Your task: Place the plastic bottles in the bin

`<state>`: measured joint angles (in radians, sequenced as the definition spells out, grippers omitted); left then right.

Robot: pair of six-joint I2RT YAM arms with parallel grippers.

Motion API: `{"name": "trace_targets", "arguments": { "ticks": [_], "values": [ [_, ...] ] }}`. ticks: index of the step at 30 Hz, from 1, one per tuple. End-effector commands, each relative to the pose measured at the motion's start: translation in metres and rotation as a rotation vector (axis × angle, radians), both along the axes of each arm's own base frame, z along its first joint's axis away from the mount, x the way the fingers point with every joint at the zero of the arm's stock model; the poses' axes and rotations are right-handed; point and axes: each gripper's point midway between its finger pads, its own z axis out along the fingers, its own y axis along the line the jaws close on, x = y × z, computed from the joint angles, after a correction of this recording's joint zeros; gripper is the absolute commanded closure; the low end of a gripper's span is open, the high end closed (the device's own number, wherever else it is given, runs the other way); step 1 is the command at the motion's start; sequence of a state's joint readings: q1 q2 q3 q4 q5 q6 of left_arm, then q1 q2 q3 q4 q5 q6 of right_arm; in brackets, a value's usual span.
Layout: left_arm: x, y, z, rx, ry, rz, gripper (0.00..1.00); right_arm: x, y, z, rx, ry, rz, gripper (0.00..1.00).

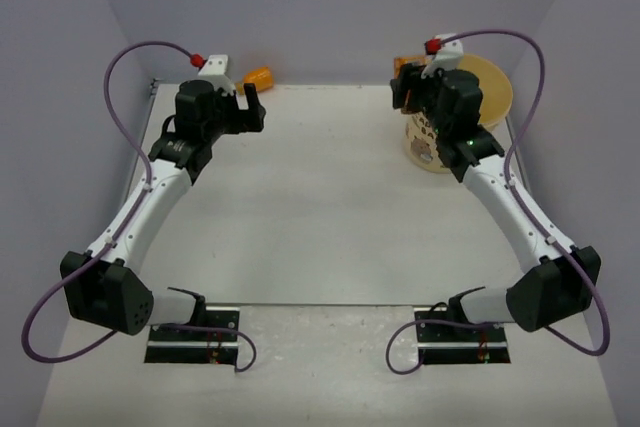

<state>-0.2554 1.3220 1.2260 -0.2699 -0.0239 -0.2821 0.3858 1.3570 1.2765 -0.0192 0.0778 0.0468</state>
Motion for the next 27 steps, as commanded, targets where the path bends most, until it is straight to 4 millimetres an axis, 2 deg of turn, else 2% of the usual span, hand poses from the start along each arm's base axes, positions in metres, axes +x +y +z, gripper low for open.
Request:
{"name": "trace_targets", "arguments": {
  "ticks": [1, 3, 4, 6, 7, 9, 10, 11, 12, 13, 14, 15, 18, 20, 22, 26, 27],
  "values": [
    [0.027, -0.016, 0.030, 0.131, -0.153, -0.172, 0.00, 0.034, -0.068, 0.019, 0.161, 0.028, -0.259, 0.70],
    [0.042, -0.020, 0.033, 0.188, -0.168, -0.208, 0.00, 0.053, -0.092, 0.011, 0.168, 0.062, -0.310, 0.68],
    [0.047, -0.020, 0.036, 0.226, -0.182, -0.223, 0.00, 0.055, -0.100, 0.016, 0.177, 0.058, -0.325, 0.68],
    [0.061, -0.024, 0.051, 0.308, -0.235, -0.277, 0.00, 0.076, -0.117, -0.003, 0.195, 0.116, -0.365, 0.69],
    [0.064, -0.025, 0.044, 0.313, -0.221, -0.282, 0.00, 0.077, -0.126, 0.003, 0.200, 0.107, -0.383, 0.69],
    [0.071, -0.031, 0.047, 0.371, -0.260, -0.360, 0.00, 0.088, -0.139, 0.001, 0.222, 0.112, -0.409, 0.68],
    [0.080, -0.032, 0.038, 0.408, -0.256, -0.387, 0.00, 0.092, -0.141, 0.000, 0.228, 0.123, -0.410, 0.64],
    [0.088, -0.031, 0.032, 0.443, -0.256, -0.409, 0.00, 0.096, -0.143, -0.002, 0.232, 0.136, -0.411, 0.58],
    [0.095, -0.028, 0.037, 0.469, -0.274, -0.411, 0.00, 0.099, -0.145, -0.005, 0.228, 0.152, -0.418, 0.41],
    [0.104, -0.025, 0.036, 0.482, -0.274, -0.419, 0.00, 0.101, -0.147, -0.007, 0.226, 0.163, -0.432, 0.18],
    [0.115, -0.022, 0.029, 0.490, -0.260, -0.428, 0.00, 0.102, -0.149, -0.009, 0.225, 0.171, -0.443, 0.01],
    [0.127, -0.019, 0.012, 0.493, -0.226, -0.444, 0.00, 0.101, -0.149, -0.009, 0.227, 0.174, -0.446, 0.01],
    [0.159, -0.007, -0.010, 0.513, -0.181, -0.504, 0.00, 0.096, -0.145, 0.002, 0.246, 0.149, -0.420, 0.01],
    [0.182, 0.007, -0.001, 0.570, -0.211, -0.483, 0.00, 0.093, -0.133, 0.012, 0.259, 0.105, -0.345, 0.01],
    [0.202, 0.016, -0.019, 0.611, -0.191, -0.492, 0.00, 0.082, -0.123, 0.034, 0.273, 0.040, -0.272, 0.01],
    [0.225, 0.030, -0.049, 0.625, -0.199, -0.527, 0.00, 0.055, -0.100, 0.064, 0.297, -0.023, -0.127, 0.01],
    [0.229, 0.031, -0.055, 0.621, -0.209, -0.540, 0.00, 0.049, -0.093, 0.066, 0.304, -0.024, -0.089, 0.01]
  ]
}}
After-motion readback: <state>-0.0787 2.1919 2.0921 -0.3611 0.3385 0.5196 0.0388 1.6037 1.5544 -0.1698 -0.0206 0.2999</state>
